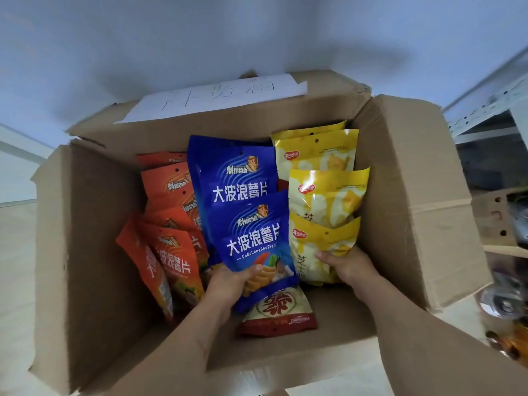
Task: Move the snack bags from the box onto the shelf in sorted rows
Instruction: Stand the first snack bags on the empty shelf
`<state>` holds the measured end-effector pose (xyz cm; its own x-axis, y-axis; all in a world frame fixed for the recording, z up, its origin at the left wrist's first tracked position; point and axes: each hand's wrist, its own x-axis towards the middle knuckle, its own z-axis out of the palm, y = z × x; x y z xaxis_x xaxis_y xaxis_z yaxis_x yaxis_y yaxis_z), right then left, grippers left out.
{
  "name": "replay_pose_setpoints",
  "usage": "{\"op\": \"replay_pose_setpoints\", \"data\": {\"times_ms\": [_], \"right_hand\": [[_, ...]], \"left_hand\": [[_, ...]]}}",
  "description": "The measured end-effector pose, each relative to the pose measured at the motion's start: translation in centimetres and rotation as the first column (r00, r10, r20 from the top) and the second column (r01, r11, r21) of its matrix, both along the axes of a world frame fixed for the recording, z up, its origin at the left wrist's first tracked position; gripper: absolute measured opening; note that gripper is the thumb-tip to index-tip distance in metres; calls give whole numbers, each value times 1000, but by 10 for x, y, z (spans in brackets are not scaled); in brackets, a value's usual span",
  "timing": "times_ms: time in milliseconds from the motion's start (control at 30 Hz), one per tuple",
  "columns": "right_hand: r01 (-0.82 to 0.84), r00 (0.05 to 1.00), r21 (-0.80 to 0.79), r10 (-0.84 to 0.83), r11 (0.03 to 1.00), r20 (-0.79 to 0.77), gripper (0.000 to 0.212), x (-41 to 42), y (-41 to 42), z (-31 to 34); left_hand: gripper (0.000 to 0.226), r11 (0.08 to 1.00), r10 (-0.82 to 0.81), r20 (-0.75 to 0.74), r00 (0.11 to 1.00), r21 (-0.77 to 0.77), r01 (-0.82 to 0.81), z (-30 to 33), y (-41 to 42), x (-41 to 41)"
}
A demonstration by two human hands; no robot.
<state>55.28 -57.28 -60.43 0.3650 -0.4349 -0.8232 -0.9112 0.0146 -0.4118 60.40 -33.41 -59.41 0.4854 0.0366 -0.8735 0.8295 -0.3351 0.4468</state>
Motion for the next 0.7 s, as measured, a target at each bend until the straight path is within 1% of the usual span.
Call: {"op": "replay_pose_setpoints", "data": {"times_ms": [100,200,300,367,433,567,633,700], "right_hand": [[-57,998,29,56,998,9,73,-1,0,-1],[-41,991,62,33,997,127,59,0,1,10],[58,963,65,-73,996,261,53,0,2,43],[137,931,90,-159,987,329,49,1,-1,80],[191,897,96,-213,977,387,45,-3,-6,124],[269,837,42,-255,962,484,29,-33,-23,212],[328,808,18,-290,945,512,31,-62,-28,257],[406,758,1,-337,914,558,34,-99,-29,298]], "left_hand": [[22,1000,4,30,1000,20,-5,1,1,2],[15,1000,-13,68,998,26,12,13,9,2],[14,1000,-24,102,995,-6,25,44,18,3],[21,997,-45,106,993,-57,52,72,22,5],[25,988,-101,129,986,-105,115,106,24,5],[19,936,-281,224,933,-150,317,179,24,3],[24,882,-378,277,883,-183,435,217,20,-4],[26,787,-497,349,794,-204,582,257,12,-18]]}}
